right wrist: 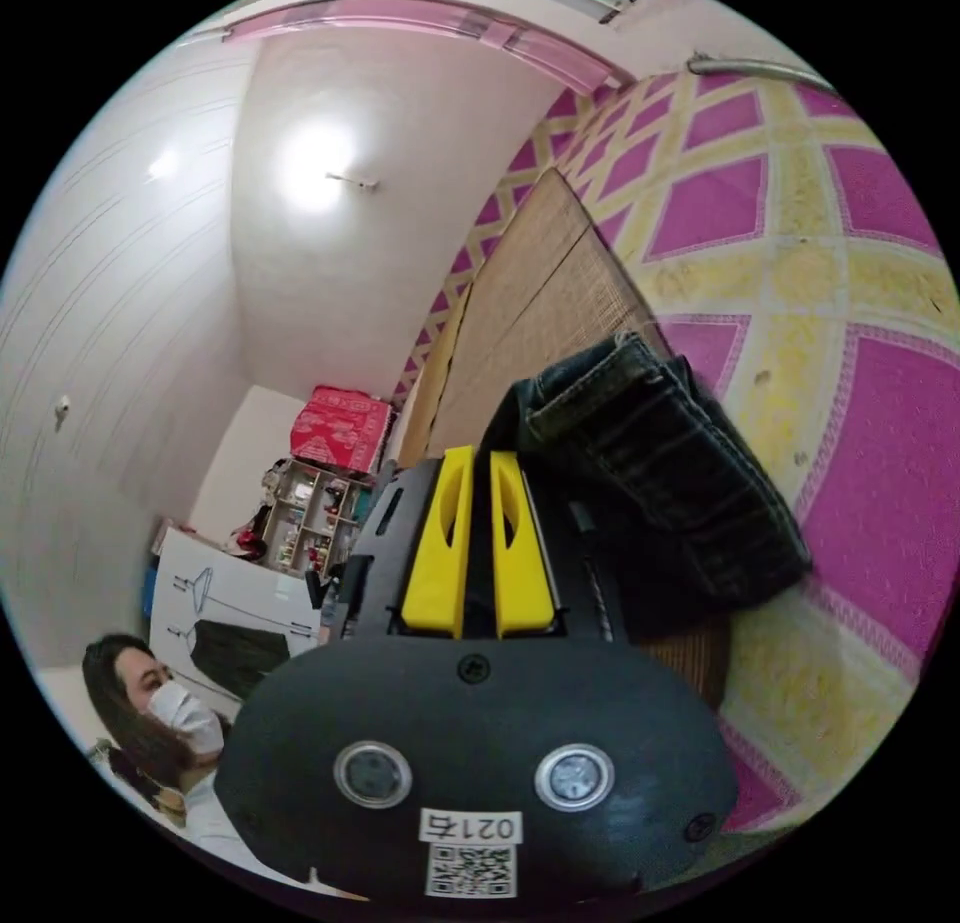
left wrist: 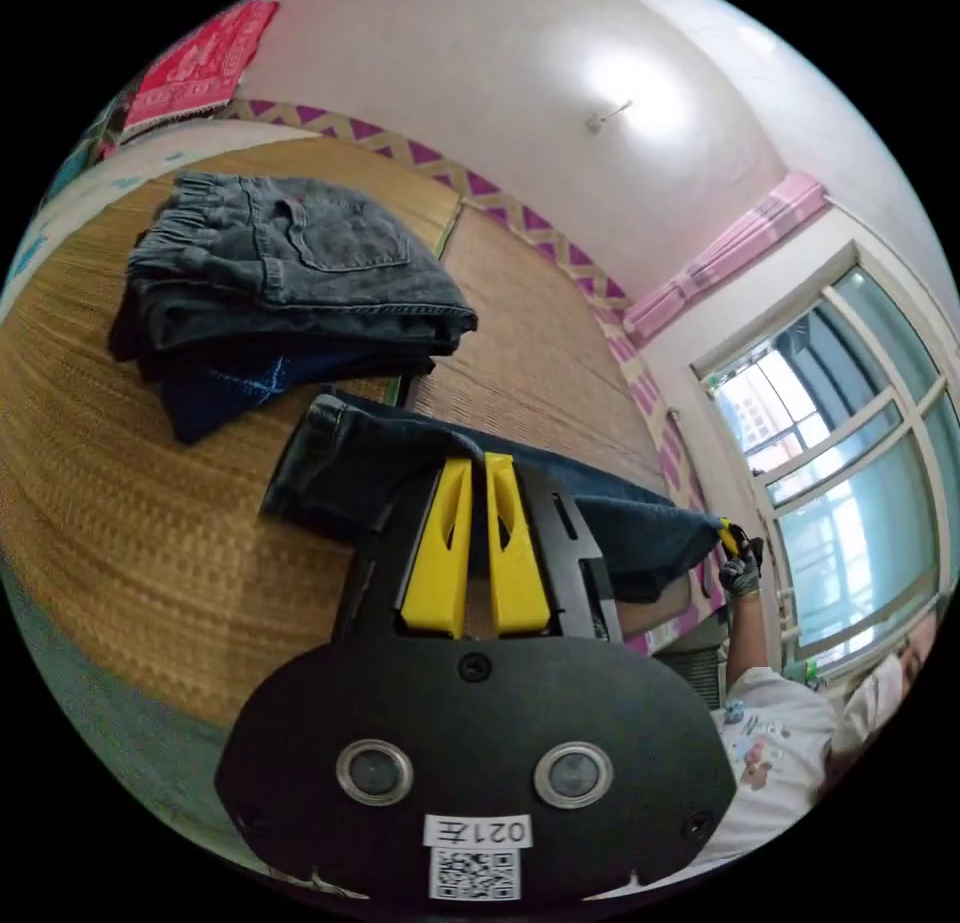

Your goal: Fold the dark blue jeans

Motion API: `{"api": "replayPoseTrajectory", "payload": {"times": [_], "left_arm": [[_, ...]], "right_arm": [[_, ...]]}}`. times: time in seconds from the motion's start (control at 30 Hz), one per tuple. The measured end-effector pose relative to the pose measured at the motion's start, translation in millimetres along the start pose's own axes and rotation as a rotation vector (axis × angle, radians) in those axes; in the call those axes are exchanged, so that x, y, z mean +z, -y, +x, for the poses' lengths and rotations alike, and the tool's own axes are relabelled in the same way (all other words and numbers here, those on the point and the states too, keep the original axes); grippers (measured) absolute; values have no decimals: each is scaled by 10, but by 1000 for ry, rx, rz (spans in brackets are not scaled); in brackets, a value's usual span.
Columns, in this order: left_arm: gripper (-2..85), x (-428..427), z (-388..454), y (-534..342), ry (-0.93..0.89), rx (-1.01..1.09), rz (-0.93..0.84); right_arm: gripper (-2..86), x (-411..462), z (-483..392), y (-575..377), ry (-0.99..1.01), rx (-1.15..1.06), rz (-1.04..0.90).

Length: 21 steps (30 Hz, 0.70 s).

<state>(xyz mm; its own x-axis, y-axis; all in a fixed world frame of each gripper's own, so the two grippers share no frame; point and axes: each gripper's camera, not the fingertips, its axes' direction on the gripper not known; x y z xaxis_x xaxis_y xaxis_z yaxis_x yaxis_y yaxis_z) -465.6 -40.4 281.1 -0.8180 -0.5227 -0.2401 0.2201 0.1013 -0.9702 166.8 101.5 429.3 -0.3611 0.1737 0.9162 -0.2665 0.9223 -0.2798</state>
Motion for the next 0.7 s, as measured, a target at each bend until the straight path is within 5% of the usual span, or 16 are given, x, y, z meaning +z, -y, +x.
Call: {"api": "replayPoseTrajectory", "payload": {"times": [0.17,0.57,0.7], "left_arm": [[40,735,-351,328,141,-92,-73],[87,719,-534,-48,226,-133,78],[24,945,-610,58,174,-151,88]], "right_arm": [[82,639,382,296,-323,18,-45],[74,1866,-901,-1429,-301,-672,-407],[85,2539,-1155,-2102,-331,-911,-562]]}}
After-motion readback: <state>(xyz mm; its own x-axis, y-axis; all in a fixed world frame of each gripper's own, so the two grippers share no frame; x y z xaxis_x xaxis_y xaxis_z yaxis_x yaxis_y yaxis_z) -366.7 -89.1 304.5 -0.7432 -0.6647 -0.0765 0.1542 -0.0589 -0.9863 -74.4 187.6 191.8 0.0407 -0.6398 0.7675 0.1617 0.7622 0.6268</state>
